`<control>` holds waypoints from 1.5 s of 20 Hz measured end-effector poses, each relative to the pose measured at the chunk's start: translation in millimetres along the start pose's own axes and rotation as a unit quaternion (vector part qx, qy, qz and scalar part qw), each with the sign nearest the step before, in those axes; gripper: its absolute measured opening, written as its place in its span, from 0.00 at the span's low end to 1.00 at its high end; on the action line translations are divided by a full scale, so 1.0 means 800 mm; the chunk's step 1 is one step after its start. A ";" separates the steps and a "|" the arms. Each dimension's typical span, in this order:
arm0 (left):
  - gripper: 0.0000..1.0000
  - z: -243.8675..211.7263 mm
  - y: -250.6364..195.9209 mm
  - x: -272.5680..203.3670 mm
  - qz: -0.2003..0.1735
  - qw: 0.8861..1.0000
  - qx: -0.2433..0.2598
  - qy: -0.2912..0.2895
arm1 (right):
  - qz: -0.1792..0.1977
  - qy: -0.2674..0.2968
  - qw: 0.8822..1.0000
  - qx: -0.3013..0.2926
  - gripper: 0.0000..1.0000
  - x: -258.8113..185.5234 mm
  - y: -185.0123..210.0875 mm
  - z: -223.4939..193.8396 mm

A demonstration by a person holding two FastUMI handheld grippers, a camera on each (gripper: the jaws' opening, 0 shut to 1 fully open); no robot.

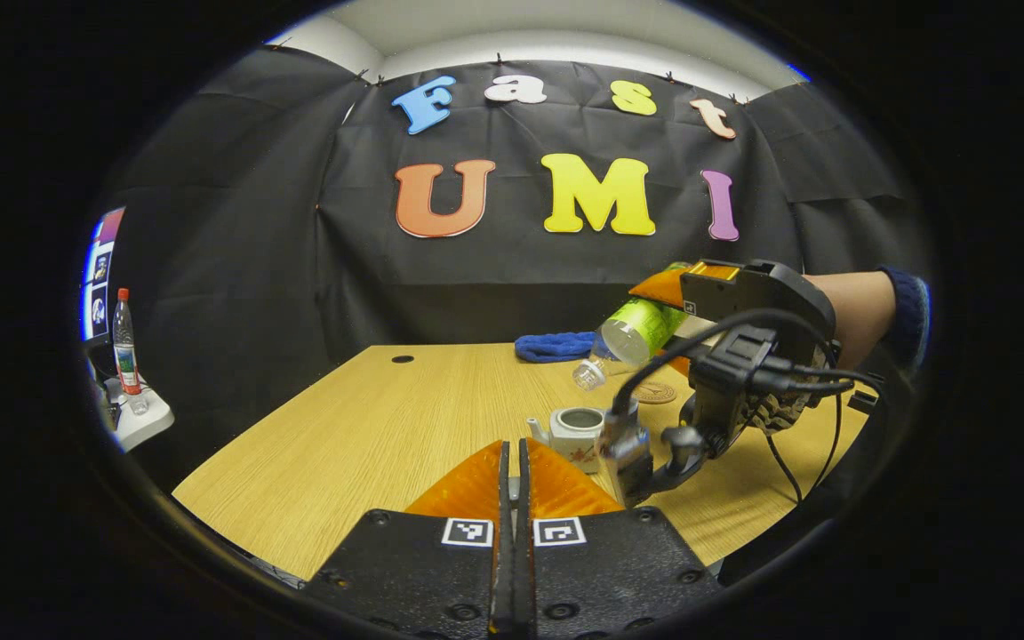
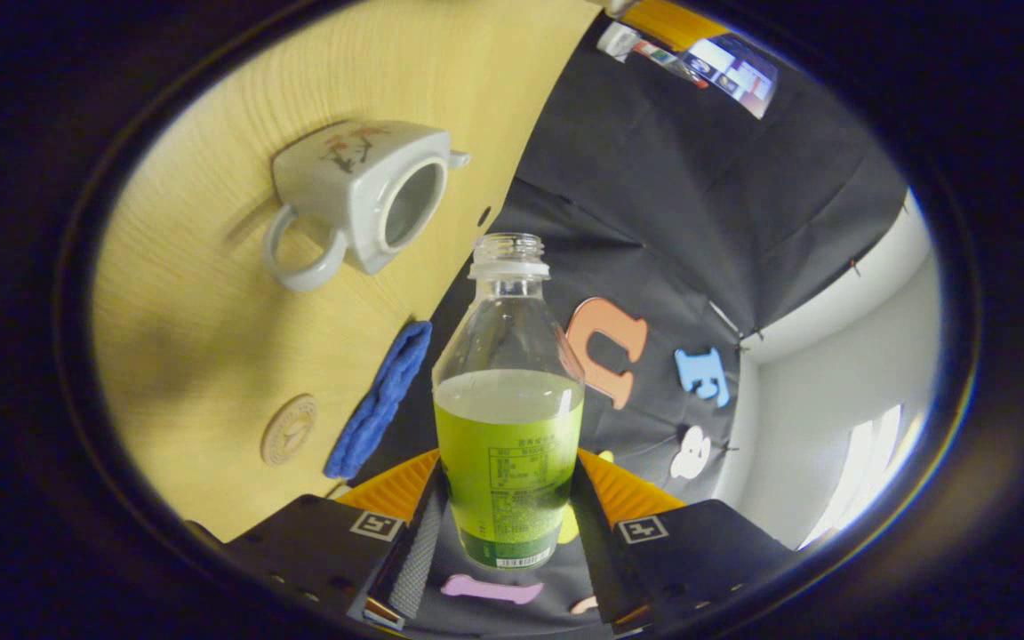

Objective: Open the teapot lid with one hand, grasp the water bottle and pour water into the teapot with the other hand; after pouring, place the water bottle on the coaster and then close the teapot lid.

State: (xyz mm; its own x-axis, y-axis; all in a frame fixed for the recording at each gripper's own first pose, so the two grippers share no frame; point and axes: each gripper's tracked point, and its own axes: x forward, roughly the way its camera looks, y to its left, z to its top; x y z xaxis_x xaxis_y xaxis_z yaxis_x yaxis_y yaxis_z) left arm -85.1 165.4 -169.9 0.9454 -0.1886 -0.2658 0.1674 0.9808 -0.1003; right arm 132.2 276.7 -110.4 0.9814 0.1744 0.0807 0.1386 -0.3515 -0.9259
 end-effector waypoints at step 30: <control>0.03 0.027 -0.077 0.071 -0.007 1.000 -0.007 0.000 | 0.188 0.100 0.556 0.803 0.72 0.109 0.128 -0.102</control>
State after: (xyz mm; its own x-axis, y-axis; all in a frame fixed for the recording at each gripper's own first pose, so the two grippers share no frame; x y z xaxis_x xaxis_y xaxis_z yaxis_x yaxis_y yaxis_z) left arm -35.6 95.4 -158.3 0.9430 -0.2026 -0.2642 0.1772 0.9772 -0.1168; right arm 242.9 181.1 -168.1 0.9185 0.2037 -0.3389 -0.2211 0.9752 -0.0132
